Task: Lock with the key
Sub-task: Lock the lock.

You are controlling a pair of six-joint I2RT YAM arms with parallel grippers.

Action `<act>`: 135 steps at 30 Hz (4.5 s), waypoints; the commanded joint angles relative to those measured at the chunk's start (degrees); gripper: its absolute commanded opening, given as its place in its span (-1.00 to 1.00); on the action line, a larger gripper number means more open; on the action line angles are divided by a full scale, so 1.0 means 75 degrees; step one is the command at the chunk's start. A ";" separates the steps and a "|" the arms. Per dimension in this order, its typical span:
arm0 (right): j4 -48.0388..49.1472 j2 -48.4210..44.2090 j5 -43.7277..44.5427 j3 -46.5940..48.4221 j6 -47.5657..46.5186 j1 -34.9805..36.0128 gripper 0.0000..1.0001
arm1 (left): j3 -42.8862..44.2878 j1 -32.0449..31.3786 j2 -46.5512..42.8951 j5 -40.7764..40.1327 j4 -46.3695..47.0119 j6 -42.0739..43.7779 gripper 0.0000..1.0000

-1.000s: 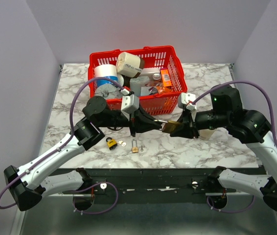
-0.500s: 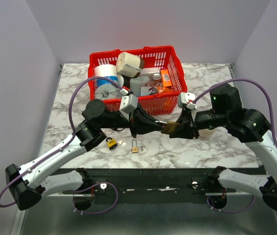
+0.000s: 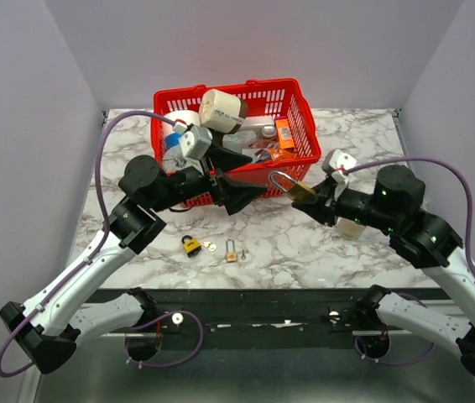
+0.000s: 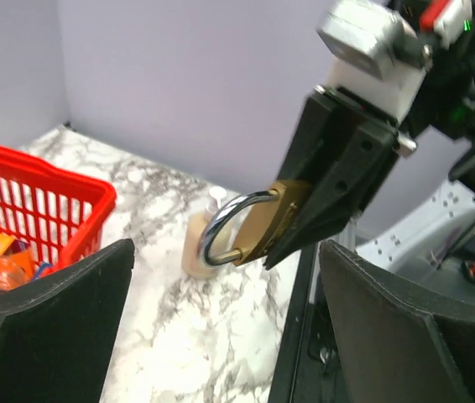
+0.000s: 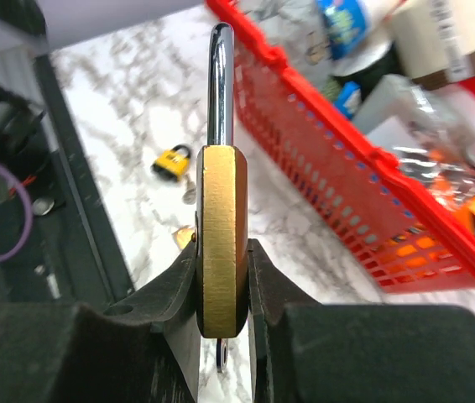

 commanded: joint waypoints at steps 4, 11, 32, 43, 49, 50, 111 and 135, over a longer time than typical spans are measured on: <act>0.1836 -0.1641 0.2285 -0.0989 0.0116 -0.0025 -0.99 | -0.0401 -0.0053 0.0180 -0.0887 0.1159 -0.3298 0.97; 0.2738 -0.2052 0.3400 -0.1670 -0.0306 -0.0014 -0.99 | -0.0485 -0.1506 0.0978 -0.2738 0.1875 -0.4160 0.97; 0.3196 -0.1747 0.2533 -0.1882 0.0232 -0.0002 -0.99 | -0.0075 -0.2397 0.2373 -0.4637 0.2227 -0.5803 0.98; 0.3278 -0.1537 0.2474 -0.1928 0.0361 0.0057 -0.99 | 0.0194 -0.2491 0.2584 -0.4568 0.2543 -0.5745 0.97; 0.3395 -0.1431 0.2451 -0.1905 0.0361 0.0104 -0.99 | 0.0265 -0.2526 0.2667 -0.4603 0.2391 -0.5897 0.87; 0.3395 -0.1419 0.2451 -0.1905 0.0361 0.0115 -0.99 | 0.0265 -0.2526 0.2690 -0.4614 0.2379 -0.5897 0.84; 0.0934 -0.1267 0.2486 -0.1389 -0.0084 0.0326 -0.27 | -0.0274 -0.2116 0.2034 -0.4040 0.2250 -0.5370 -1.00; 0.0805 -0.1443 0.2217 -0.1799 0.0127 0.0338 -0.99 | 0.0229 -0.1378 0.2244 -0.4813 0.1840 -0.5182 -1.00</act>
